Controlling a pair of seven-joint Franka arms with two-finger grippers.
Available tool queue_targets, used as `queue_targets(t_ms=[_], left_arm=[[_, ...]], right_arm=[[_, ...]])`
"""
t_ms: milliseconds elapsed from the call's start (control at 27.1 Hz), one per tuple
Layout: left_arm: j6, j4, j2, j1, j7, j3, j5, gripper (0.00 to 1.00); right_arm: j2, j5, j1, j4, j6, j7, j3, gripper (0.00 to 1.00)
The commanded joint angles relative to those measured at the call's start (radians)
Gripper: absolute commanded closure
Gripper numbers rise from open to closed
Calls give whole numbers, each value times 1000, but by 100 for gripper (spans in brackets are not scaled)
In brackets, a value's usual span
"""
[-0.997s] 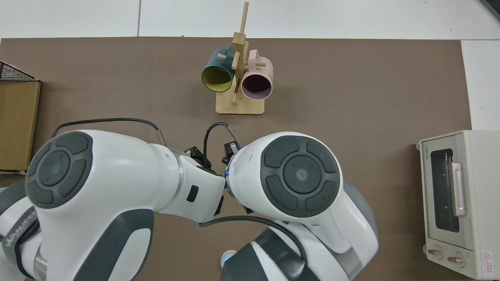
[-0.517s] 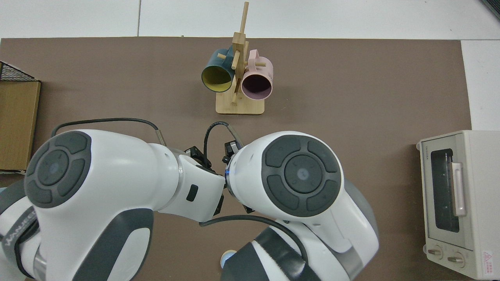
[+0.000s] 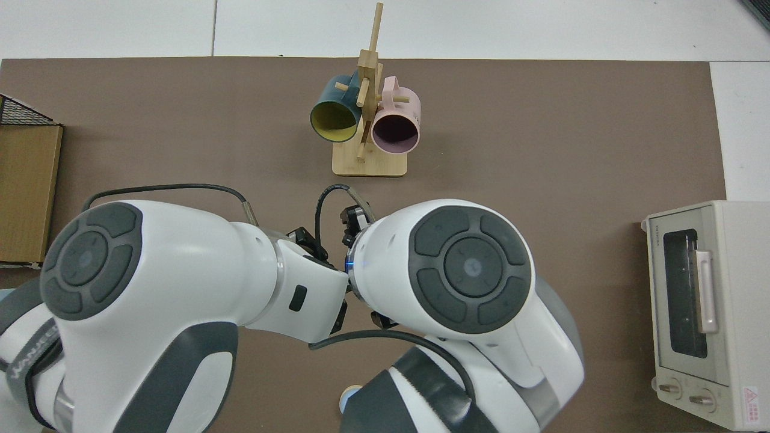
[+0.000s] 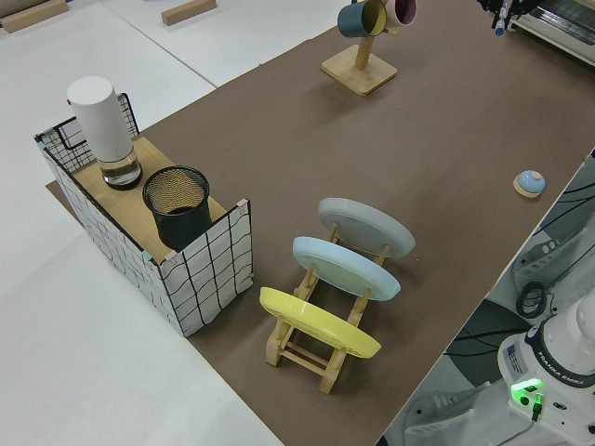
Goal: Put markers into pen holder
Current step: 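Grasp the marker with the left gripper while the right gripper opens, then carry the marker into the pen holder with the left gripper and release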
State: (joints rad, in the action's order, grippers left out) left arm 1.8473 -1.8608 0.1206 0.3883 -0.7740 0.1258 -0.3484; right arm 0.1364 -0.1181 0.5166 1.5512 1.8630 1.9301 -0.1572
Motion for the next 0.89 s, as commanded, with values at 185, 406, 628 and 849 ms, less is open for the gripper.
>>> queue_targets(t_ms=[185, 406, 628, 849], left_arm=[[9, -18, 17, 9, 19, -11, -15, 100], [3, -14, 21, -26, 19, -11, -4, 100], [-3, 5, 22, -61, 50, -11, 5, 100], [-16, 12, 22, -112, 68, -12, 95, 100]], right_arm=[[-11, 17, -33, -16, -11, -89, 2, 1], [-50, 18, -102, 33, -30, -265, 4, 1], [-72, 23, -147, 76, -33, -425, 4, 1], [-75, 51, -214, 86, -62, -633, 4, 1]])
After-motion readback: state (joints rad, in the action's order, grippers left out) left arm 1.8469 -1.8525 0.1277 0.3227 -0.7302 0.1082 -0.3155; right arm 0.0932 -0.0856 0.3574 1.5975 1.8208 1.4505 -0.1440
